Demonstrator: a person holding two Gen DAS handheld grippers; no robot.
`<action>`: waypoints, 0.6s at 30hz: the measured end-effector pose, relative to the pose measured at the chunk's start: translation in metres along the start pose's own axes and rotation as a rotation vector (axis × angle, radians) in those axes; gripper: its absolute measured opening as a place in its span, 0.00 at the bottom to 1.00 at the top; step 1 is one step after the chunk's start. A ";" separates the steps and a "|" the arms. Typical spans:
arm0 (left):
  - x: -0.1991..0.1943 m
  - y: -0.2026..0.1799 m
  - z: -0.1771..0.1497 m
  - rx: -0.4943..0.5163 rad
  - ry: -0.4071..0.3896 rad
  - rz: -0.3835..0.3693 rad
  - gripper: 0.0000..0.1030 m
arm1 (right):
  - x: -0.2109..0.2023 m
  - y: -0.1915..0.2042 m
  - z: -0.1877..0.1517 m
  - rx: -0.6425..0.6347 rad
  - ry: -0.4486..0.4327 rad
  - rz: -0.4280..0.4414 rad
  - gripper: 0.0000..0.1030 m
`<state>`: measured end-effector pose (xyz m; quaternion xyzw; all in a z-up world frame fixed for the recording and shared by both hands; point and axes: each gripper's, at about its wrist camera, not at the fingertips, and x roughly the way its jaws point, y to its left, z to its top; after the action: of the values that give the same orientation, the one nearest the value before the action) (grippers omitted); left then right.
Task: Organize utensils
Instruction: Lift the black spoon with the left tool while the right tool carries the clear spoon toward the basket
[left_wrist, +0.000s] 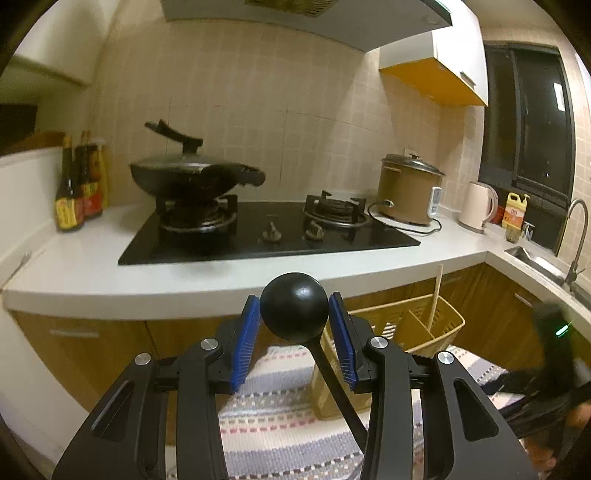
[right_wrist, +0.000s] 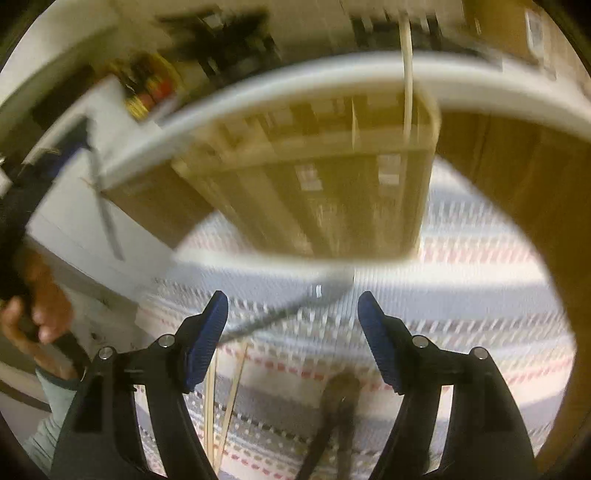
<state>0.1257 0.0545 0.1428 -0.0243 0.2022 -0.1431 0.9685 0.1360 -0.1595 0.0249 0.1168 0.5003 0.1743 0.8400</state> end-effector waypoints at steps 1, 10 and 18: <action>-0.001 0.003 -0.001 -0.007 0.001 -0.002 0.36 | 0.012 -0.003 -0.001 0.050 0.048 0.008 0.67; -0.018 0.016 -0.014 0.013 -0.008 -0.018 0.36 | 0.061 -0.006 0.000 0.278 0.105 -0.122 0.65; -0.030 0.039 -0.025 -0.008 -0.005 -0.025 0.36 | 0.092 0.039 -0.006 0.089 0.106 -0.388 0.34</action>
<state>0.0997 0.1005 0.1279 -0.0309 0.2002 -0.1545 0.9670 0.1641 -0.0860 -0.0371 0.0457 0.5642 -0.0069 0.8244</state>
